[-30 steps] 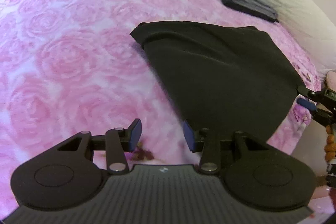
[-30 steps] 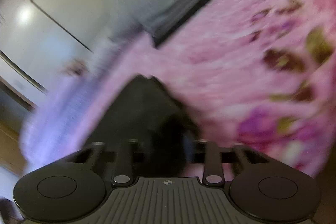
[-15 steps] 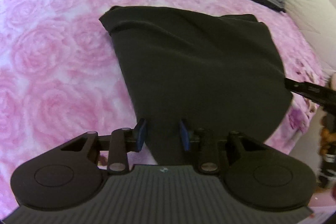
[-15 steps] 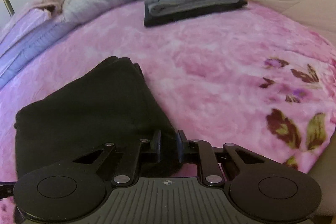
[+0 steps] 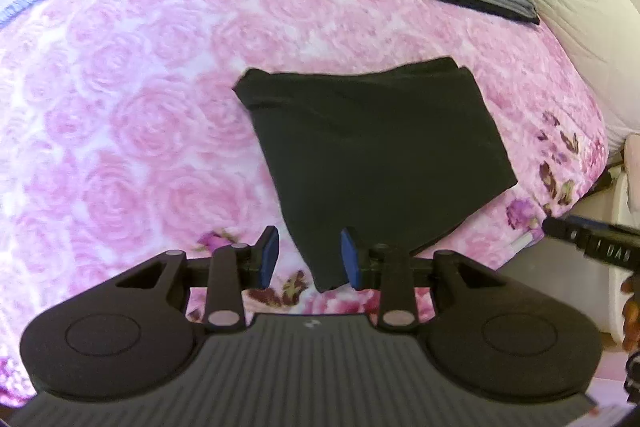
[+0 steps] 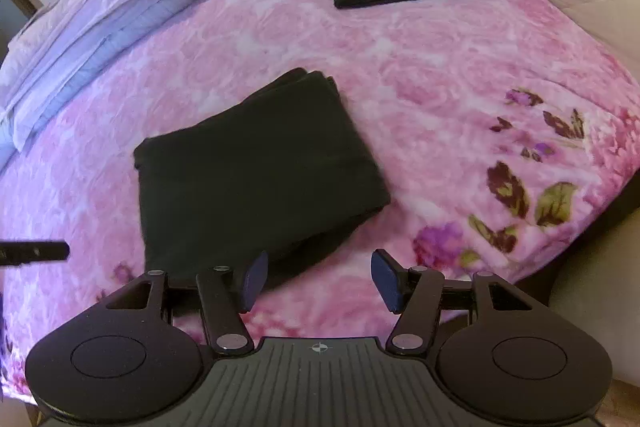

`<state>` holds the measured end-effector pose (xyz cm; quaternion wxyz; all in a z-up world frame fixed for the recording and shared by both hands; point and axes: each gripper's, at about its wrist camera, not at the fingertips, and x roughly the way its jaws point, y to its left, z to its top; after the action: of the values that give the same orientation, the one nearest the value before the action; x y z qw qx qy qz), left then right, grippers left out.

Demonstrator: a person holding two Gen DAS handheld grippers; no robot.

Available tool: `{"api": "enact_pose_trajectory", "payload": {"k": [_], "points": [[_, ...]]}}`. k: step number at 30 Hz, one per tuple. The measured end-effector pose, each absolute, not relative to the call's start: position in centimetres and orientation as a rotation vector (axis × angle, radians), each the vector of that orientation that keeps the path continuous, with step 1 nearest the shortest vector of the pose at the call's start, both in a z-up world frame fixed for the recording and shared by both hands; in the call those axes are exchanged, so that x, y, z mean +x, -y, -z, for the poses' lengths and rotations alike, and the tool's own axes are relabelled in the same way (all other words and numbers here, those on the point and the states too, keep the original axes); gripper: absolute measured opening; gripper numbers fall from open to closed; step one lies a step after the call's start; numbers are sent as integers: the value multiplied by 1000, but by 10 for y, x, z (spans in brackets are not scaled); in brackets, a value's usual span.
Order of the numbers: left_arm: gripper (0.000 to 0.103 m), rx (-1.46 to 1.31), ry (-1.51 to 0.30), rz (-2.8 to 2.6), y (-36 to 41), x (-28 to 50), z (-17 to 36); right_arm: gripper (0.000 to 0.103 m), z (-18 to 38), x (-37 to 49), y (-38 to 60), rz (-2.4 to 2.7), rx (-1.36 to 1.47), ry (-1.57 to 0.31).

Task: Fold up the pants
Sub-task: 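Release the folded pants and raise both grippers, then grasp the folded pants bundle with the left gripper while the right gripper grasps its other side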

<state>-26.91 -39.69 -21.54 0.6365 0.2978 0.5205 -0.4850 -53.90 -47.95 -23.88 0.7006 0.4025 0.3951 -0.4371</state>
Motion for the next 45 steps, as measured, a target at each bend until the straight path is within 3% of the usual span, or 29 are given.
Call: {"api": "enact_pose_trajectory", "payload": {"k": [9, 17, 32, 39, 45], "points": [[29, 611, -1076, 1186, 396, -254, 154, 55, 199, -518, 480, 1002, 832, -841], [29, 545, -1050, 1162, 405, -247, 138, 55, 185, -520, 505, 960, 816, -846], [20, 416, -1137, 879, 394, -264, 220, 55, 250, -569, 580, 737, 739, -996], [20, 355, -1212, 726, 366, -258, 254, 53, 277, -524, 593, 562, 669, -1045], [20, 276, -1266, 679, 352, -249, 265, 46, 259, -462, 605, 431, 556, -1025]]}}
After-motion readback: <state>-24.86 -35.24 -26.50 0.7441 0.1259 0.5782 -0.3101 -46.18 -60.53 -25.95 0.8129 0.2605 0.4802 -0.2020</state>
